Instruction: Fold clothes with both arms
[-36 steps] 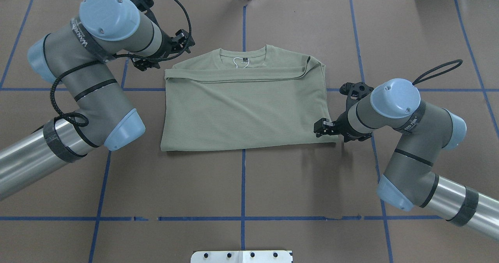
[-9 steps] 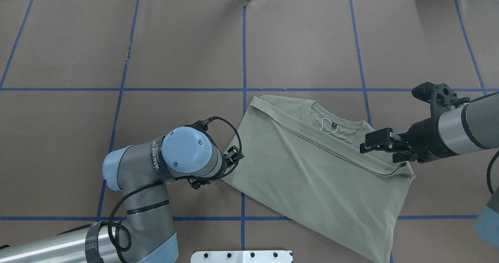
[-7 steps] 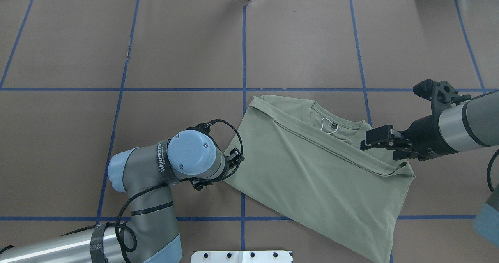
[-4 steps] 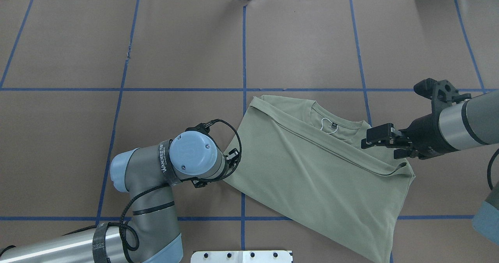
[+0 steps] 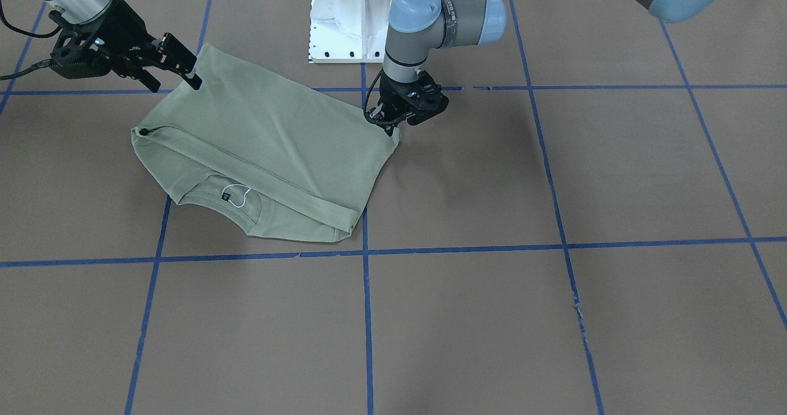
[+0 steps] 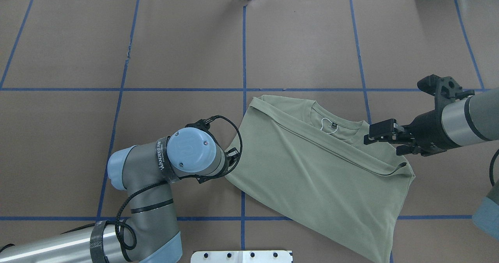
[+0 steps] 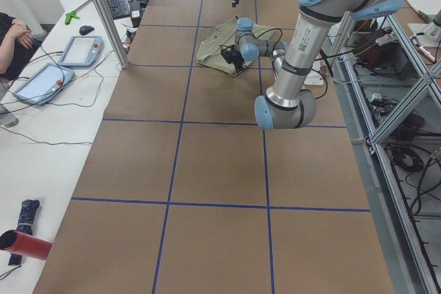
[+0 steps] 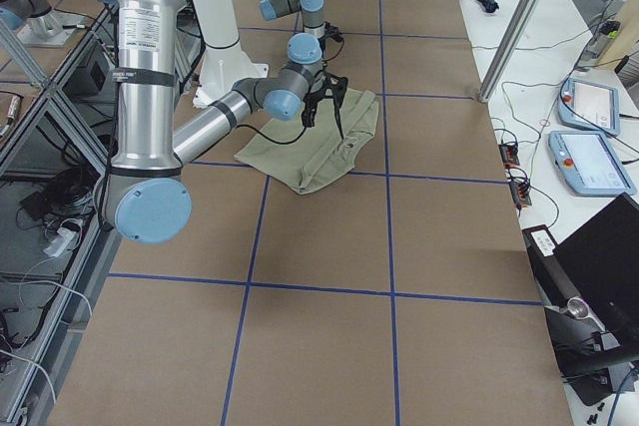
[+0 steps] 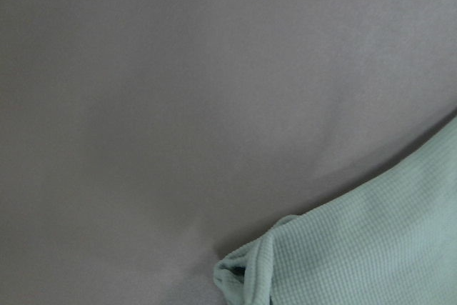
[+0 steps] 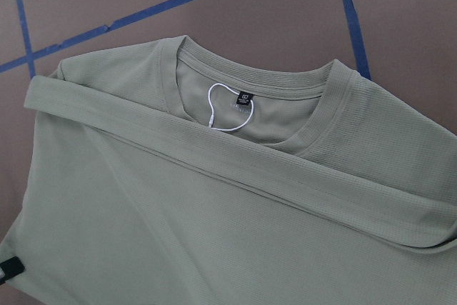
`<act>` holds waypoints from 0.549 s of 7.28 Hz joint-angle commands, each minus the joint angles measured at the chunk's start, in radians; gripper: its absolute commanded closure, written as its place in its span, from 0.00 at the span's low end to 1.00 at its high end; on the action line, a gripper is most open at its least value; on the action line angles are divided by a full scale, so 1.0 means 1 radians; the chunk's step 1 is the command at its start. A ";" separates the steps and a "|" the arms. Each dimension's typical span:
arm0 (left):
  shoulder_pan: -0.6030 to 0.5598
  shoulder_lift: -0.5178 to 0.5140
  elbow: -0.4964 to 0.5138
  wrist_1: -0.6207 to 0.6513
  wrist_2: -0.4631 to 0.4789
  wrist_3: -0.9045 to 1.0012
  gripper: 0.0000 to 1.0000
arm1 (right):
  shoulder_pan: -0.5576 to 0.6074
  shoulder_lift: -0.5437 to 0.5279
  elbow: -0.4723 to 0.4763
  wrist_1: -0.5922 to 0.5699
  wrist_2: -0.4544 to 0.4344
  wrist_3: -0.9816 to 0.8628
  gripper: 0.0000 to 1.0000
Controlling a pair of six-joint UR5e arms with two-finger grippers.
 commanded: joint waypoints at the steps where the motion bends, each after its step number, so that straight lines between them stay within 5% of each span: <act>1: -0.053 0.000 -0.001 -0.002 0.002 0.002 1.00 | 0.013 0.003 -0.010 -0.003 -0.003 0.003 0.00; 4: -0.177 0.000 0.049 -0.005 0.040 0.152 1.00 | 0.027 0.008 -0.021 -0.003 -0.004 0.003 0.00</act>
